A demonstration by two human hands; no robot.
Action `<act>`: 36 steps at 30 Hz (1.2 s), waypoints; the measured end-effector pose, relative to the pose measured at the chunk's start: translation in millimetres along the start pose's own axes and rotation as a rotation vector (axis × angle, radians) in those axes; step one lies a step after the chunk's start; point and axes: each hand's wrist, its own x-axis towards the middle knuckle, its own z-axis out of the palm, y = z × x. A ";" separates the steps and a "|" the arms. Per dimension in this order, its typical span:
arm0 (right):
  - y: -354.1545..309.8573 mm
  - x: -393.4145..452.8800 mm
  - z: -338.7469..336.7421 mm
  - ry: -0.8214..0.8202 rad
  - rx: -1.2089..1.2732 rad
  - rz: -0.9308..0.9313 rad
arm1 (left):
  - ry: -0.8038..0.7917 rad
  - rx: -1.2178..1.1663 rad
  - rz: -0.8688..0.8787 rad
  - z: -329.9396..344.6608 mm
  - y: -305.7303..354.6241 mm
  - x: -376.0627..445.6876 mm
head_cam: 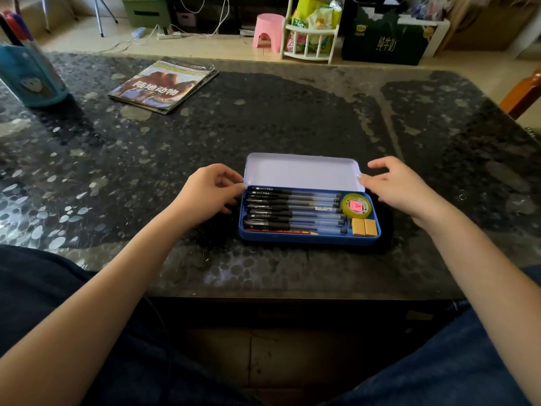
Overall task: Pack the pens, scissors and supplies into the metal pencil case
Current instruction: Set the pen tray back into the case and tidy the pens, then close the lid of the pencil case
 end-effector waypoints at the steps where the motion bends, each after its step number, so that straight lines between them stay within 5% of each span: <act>1: -1.1 1.1 1.9 0.018 0.078 0.012 | -0.003 -0.044 -0.013 0.1 -0.4 0.2; 7: -1.7 0.8 7.6 -0.072 0.385 0.127 | 0.016 -0.195 -0.056 1.5 -0.2 2.9; 15: -8.1 -6.9 2.8 -0.048 0.812 0.020 | 0.060 -0.442 -0.084 0.2 2.8 5.7; 19: -9.1 -12.3 -7.4 -0.190 0.809 -0.118 | -0.159 -0.601 -0.038 -2.1 14.2 -0.3; 21: -13.1 -16.3 -1.2 -0.211 0.639 -0.181 | -0.218 -0.439 0.017 3.9 20.2 -7.7; 24: -6.4 -20.3 24.8 -0.007 0.098 -0.436 | -0.203 -0.092 0.168 21.2 19.0 -20.2; 28: 4.8 -37.3 55.2 0.181 -0.560 -0.591 | -0.145 0.713 0.441 46.8 -2.2 -31.5; 36: 8.8 -37.2 60.3 0.240 -0.679 -0.707 | 0.026 1.016 0.587 51.0 -7.9 -31.0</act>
